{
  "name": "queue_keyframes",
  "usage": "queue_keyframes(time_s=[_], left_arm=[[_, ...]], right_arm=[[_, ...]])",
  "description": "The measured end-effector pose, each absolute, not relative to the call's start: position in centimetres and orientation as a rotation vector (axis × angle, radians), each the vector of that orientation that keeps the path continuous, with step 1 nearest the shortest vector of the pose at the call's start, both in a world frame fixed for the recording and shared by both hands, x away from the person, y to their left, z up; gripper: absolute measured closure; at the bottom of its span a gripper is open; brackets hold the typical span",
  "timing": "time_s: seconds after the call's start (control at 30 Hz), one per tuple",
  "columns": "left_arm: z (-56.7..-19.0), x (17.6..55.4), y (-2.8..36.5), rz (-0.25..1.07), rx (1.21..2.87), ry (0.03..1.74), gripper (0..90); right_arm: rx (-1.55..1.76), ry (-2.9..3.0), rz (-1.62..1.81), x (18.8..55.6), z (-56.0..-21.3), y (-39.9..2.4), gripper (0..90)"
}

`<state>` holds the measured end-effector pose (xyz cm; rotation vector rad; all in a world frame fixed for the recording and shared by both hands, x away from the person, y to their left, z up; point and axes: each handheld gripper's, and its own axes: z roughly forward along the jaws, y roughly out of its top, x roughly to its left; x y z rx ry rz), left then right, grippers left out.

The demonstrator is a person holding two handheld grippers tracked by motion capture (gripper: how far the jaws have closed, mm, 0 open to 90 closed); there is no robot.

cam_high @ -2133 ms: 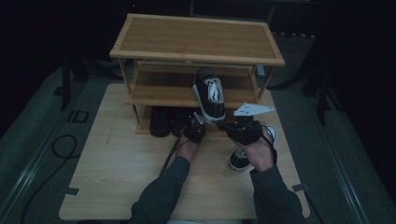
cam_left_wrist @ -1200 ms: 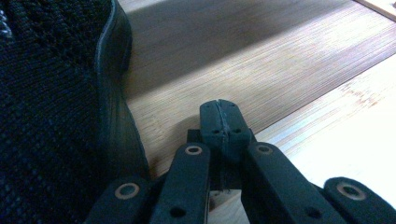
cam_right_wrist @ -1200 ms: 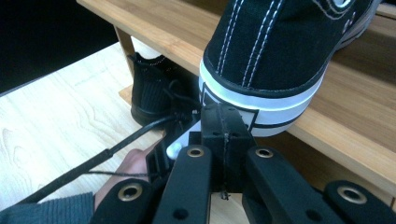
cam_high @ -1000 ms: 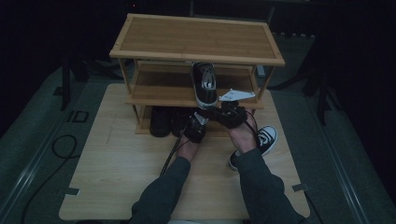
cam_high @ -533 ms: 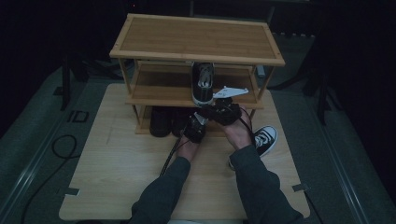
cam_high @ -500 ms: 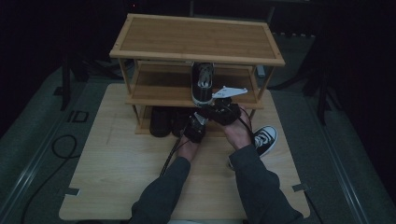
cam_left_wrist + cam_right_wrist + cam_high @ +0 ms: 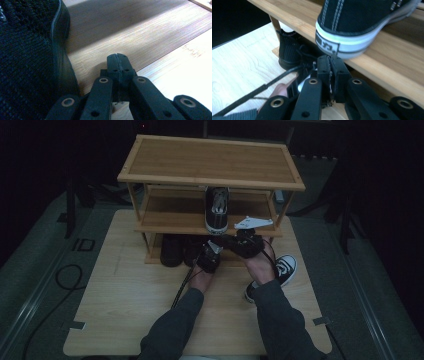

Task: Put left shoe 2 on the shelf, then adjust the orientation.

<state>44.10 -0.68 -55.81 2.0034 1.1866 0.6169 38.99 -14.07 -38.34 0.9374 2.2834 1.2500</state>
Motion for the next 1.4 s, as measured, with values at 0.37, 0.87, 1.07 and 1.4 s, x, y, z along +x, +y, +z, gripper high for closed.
queue_keyframes(time_s=[0.37, 0.87, 1.07, 1.4], left_arm=[[-55.8, 44.1, -0.6, 0.604, 2.005, 1.181, 90.0], [-55.8, 44.1, -0.6, 0.606, 2.009, 1.179, 90.0], [-55.8, 44.1, -0.6, 0.602, 2.008, 1.18, 90.0], [-55.8, 44.1, -0.6, 0.602, 2.008, 1.18, 90.0]], right_arm=[[1.048, 2.229, 1.182, 36.1, -39.5, -19.0, 82.7], [1.207, 2.176, 1.105, 35.4, -42.4, -22.9, 77.6], [1.239, 2.172, 1.085, 35.3, -43.2, -23.5, 76.4], [1.276, 2.157, 1.042, 34.6, -44.3, -24.4, 73.5]])
